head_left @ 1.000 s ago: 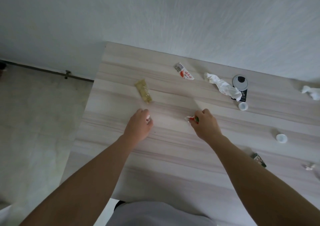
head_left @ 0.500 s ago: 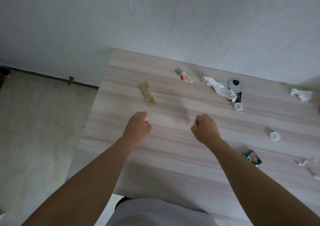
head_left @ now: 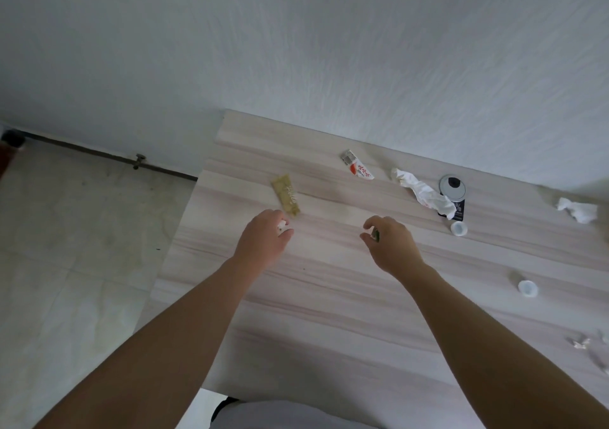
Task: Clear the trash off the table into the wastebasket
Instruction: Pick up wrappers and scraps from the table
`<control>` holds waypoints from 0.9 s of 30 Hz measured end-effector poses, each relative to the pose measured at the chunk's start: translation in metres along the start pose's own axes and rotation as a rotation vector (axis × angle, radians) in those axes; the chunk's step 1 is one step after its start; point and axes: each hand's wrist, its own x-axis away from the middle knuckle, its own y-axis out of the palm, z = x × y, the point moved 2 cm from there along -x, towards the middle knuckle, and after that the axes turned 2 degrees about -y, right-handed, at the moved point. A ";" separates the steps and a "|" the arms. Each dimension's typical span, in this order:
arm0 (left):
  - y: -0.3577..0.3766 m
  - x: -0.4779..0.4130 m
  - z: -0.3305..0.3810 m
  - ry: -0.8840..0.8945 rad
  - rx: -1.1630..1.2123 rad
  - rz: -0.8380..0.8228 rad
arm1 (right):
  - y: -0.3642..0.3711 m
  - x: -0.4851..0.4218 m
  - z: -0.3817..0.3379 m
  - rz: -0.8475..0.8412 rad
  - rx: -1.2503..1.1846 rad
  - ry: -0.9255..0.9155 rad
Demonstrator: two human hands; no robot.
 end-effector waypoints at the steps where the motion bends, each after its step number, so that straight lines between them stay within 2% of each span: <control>1: -0.001 -0.006 0.001 -0.007 0.001 0.008 | -0.003 -0.007 -0.001 0.002 0.001 -0.003; 11: -0.005 -0.062 0.005 -0.050 0.014 0.065 | -0.022 -0.092 -0.009 0.011 0.060 -0.034; 21: 0.004 -0.093 -0.008 -0.091 -0.063 -0.023 | -0.018 -0.159 -0.020 -0.067 0.153 -0.072; 27: 0.011 -0.098 -0.015 -0.106 -0.065 -0.015 | -0.010 -0.170 -0.018 -0.067 0.169 -0.040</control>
